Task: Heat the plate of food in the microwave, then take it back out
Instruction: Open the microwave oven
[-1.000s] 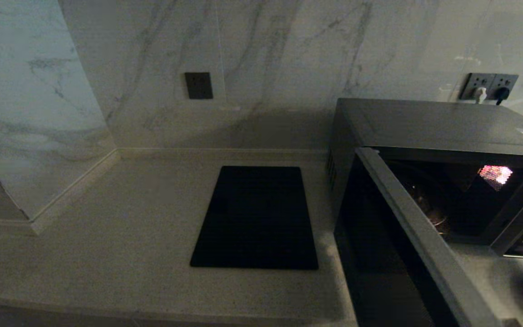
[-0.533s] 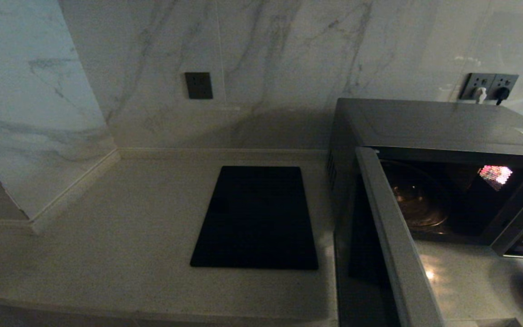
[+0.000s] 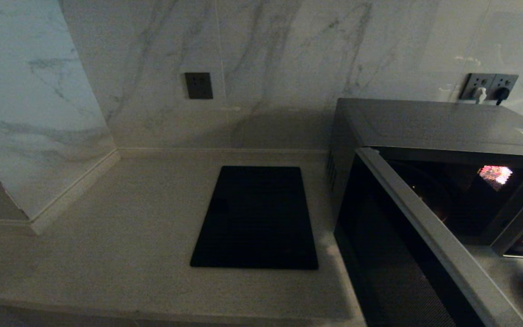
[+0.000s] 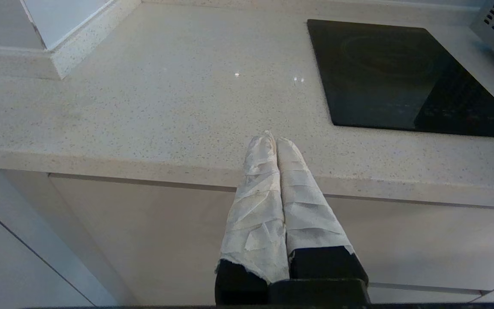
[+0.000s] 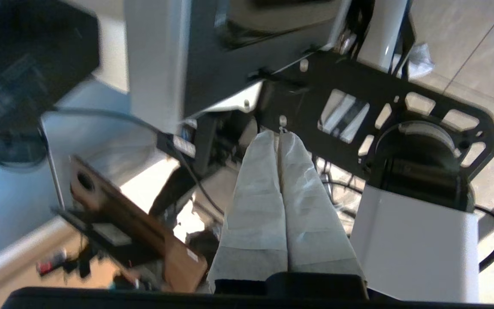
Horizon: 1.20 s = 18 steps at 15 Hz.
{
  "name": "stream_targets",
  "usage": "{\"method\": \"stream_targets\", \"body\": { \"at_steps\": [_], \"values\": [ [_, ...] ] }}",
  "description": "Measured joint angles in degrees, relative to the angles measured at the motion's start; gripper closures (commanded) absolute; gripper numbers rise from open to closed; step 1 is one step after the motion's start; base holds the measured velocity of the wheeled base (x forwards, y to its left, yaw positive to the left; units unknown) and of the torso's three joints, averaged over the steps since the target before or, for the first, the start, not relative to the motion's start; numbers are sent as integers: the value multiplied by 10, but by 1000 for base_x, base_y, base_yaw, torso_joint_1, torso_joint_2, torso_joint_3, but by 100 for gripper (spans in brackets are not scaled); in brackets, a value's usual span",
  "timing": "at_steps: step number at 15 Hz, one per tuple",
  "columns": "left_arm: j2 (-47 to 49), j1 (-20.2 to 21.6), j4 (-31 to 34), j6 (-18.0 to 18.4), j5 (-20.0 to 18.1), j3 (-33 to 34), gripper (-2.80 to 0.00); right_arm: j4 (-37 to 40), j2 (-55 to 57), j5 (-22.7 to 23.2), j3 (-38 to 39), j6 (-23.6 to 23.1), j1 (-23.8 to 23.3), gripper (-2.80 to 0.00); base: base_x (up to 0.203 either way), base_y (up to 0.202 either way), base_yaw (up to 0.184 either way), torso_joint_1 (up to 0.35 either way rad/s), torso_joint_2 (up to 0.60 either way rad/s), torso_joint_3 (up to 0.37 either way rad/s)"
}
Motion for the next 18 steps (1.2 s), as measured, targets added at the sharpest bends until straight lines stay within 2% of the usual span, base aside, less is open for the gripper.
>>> {"method": "stream_targets", "body": {
  "at_steps": [3,9,11,18],
  "values": [
    [0,0,0,0,0,0,0,0,-3,8,28,-23,1,0,0,0,0,0,0,0],
    [0,0,0,0,0,0,0,0,-2,36,39,-109,4,0,0,0,0,0,0,0],
    [0,0,0,0,0,0,0,0,2,60,46,-133,7,0,0,0,0,0,0,0],
    [0,0,0,0,0,0,0,-10,-7,78,82,-137,17,0,0,0,0,0,0,0]
  ]
}}
